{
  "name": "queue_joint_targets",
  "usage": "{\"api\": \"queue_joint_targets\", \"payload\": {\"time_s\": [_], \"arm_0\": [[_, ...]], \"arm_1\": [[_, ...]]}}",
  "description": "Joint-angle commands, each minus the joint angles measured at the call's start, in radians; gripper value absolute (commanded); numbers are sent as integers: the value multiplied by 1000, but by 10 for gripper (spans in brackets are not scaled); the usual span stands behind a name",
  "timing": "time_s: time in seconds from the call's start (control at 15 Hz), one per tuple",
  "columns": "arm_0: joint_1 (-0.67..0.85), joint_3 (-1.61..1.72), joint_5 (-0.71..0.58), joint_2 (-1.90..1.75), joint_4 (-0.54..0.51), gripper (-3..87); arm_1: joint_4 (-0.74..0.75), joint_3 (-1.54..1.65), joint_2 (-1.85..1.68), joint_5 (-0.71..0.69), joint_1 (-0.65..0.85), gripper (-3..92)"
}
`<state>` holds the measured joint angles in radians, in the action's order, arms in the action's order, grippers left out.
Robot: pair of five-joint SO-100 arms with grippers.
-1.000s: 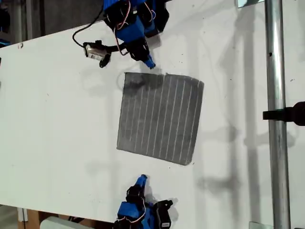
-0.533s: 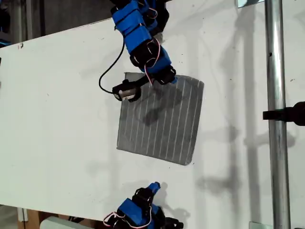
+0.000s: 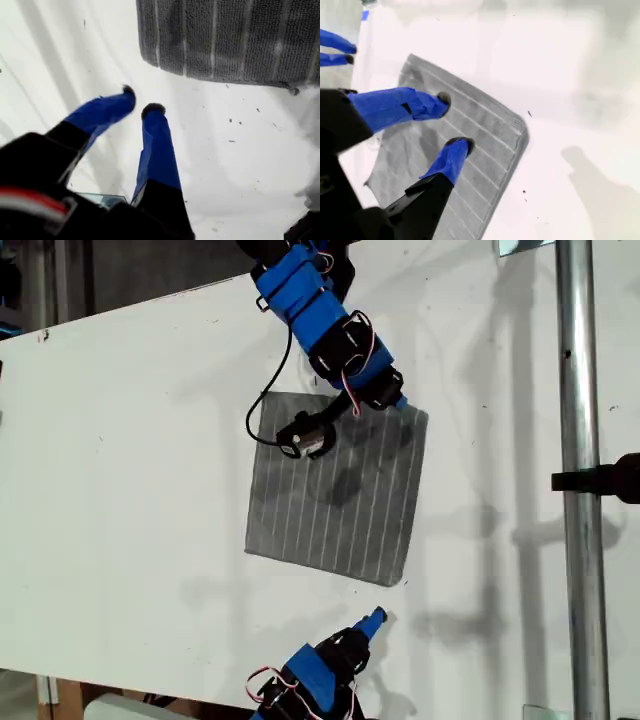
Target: Grasp corners of a towel and fold twice.
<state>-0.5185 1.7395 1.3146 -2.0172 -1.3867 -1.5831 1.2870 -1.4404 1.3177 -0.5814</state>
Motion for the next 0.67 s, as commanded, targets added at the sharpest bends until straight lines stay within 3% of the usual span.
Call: {"api": "queue_joint_targets", "payload": {"time_s": [0.0, 0.13, 0.2, 0.33, 0.4, 0.6], "arm_0": [[26, -11, -87, -18, -41, 222], [49, -2, -133, 17, -74, 319], [57, -8, -166, 31, -83, 330], [55, -34, -229, 78, -94, 360], [64, -20, -244, 107, -94, 364], [117, 92, -213, 175, -25, 360]], "arm_1": [[-32, -66, 3, -15, -12, 356], [-83, -92, 43, -26, -12, 411], [-112, -107, 63, -29, -11, 376], [-135, -112, 86, -29, -12, 437], [-149, -114, 104, -31, -8, 408], [-146, -120, 186, -21, 18, 443]]}}
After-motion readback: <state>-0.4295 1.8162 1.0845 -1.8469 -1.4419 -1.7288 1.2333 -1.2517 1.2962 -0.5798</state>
